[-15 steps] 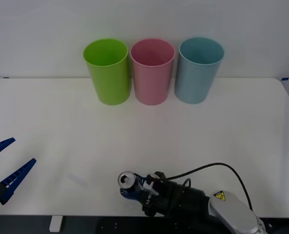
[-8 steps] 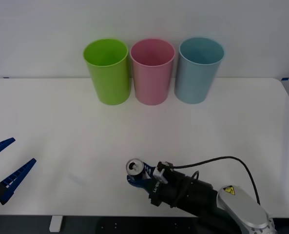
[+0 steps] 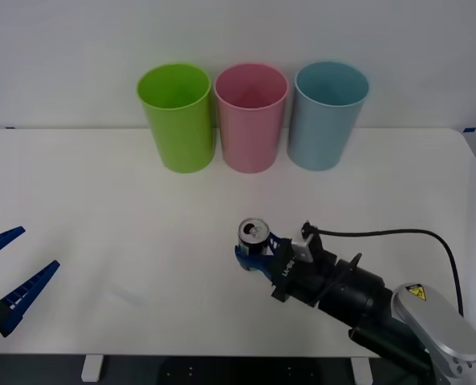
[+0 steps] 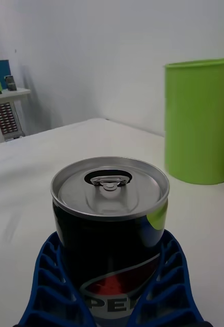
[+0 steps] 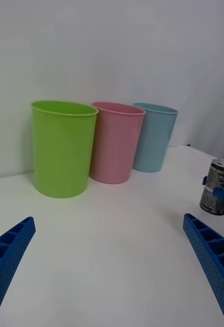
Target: Grasp the object on the table and drop it into the matching bin: aluminum can to the light blue bin, PET bottle to the pink bin.
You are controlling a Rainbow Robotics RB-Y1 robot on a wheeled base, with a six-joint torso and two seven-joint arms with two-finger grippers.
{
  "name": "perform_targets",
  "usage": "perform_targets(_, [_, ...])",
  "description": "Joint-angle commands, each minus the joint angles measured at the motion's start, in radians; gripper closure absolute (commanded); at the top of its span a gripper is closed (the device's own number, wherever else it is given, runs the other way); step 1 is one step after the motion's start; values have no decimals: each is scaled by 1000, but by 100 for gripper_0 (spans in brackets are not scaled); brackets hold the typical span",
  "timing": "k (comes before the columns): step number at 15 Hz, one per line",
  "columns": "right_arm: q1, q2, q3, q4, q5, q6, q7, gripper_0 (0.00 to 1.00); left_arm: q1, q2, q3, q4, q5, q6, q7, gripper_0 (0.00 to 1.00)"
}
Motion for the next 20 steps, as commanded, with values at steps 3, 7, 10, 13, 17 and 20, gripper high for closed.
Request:
perform_targets(3, [-1, -9, -77, -91, 29, 4, -173, 100, 0, 0, 0, 0, 0, 0, 0, 0])
perform_targets(7, [-1, -8, -142, -185, 55, 21, -295, 100, 0, 0, 0, 0, 0, 0, 0, 0])
perform_targets(10, [-1, -11, -192, -269, 86, 105, -323, 100, 0, 0, 0, 0, 0, 0, 0, 0])
perform_targets(13, [-3, -21, -219, -340, 133, 277, -319, 100, 0, 0, 0, 0, 0, 0, 0, 0])
perform_targets(17, [-50, -63, -231, -351, 136, 434, -323, 100, 0, 0, 0, 0, 0, 0, 0, 0])
perform_targets(20, [-99, -87, -274, -331, 136, 440, -337, 100, 0, 0, 0, 0, 0, 0, 0, 0])
